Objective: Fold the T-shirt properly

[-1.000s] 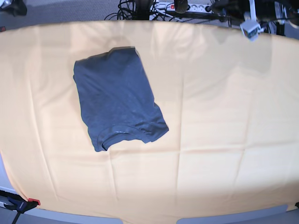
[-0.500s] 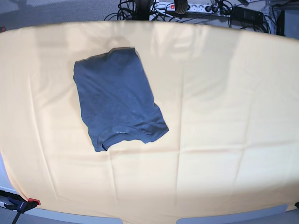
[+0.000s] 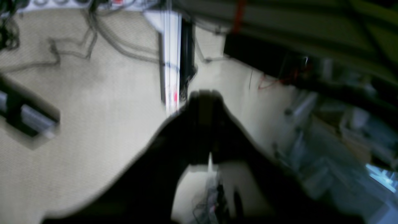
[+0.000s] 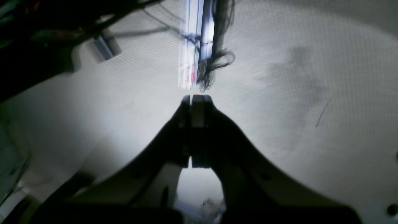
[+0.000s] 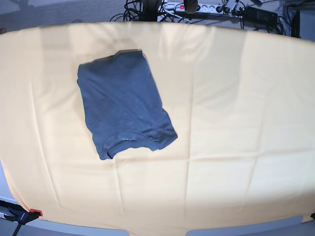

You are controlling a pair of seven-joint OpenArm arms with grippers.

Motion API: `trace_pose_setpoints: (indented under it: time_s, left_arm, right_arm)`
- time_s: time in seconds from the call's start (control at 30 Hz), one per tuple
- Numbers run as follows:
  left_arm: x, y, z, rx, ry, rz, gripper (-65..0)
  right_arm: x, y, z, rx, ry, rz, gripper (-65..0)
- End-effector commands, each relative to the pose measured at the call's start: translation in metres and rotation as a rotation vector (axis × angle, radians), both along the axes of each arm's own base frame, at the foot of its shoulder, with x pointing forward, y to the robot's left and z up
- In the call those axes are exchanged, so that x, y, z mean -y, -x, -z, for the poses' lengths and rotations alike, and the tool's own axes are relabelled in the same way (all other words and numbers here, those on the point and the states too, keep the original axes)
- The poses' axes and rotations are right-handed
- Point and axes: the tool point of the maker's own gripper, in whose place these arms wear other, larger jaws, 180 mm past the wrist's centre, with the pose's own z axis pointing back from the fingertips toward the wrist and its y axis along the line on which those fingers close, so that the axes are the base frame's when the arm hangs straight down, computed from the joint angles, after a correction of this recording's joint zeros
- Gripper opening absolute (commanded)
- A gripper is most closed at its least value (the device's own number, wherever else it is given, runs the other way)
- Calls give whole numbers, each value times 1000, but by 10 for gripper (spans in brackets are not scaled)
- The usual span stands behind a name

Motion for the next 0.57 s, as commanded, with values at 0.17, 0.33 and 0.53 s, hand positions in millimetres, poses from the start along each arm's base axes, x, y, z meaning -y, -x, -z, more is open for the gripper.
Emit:
trace_pose_setpoints:
  time_s: [0.17, 0.33, 0.53]
  left_arm:
    - [3, -21, 44, 83, -244, 95, -650]
    - [39, -7, 54, 146, -319, 129, -650]
    - [71, 0, 54, 120, -277, 65, -650]
  right_arm:
    - [-10, -36, 35, 110, 97, -50, -650]
    - [-54, -61, 44, 145, 70, -29, -650]
    - [-71, -63, 49, 157, 124, -11, -650]
